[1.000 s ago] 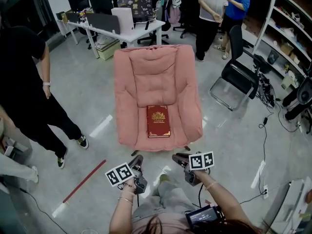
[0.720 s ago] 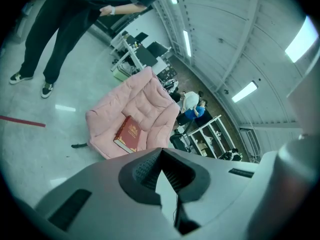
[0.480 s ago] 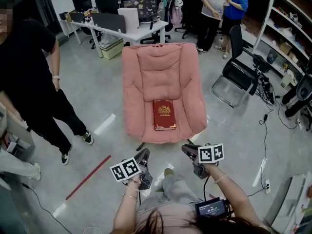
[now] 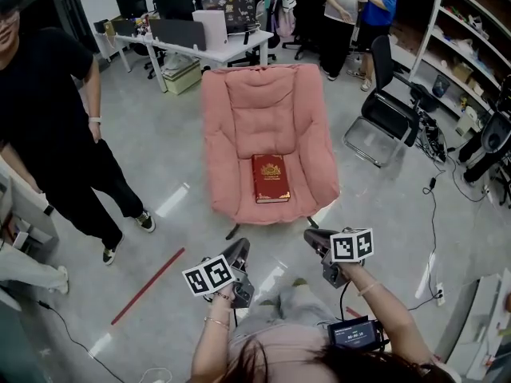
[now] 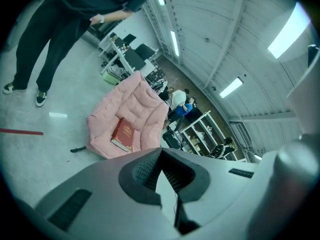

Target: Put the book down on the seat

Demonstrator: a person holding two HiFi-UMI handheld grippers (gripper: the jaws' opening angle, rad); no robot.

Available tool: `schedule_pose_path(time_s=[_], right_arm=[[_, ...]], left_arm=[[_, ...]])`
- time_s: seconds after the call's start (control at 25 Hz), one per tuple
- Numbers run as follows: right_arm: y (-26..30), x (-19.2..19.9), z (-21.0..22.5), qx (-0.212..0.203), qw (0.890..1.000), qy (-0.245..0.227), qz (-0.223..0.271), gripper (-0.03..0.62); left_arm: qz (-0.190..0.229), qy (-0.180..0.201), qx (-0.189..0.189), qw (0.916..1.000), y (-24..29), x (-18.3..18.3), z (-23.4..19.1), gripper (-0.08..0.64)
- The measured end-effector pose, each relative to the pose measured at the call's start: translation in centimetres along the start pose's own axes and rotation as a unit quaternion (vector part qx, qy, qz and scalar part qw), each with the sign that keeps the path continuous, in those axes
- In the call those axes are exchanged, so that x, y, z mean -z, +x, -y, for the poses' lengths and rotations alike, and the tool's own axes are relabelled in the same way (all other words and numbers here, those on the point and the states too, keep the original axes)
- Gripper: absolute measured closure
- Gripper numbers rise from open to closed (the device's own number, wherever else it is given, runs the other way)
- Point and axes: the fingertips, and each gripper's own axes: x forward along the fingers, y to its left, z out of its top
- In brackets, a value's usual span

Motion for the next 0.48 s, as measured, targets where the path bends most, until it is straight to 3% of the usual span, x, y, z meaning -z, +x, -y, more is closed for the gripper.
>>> schedule_pose_path(time_s=[0.48], right_arm=[[-2.9, -0.7, 0.8, -0.025, 0.999, -0.045, -0.006, 0.577]], left_arm=[[0.034, -0.009, -0.005, 0.9994, 0.3, 1.3, 3.1, 0.561]])
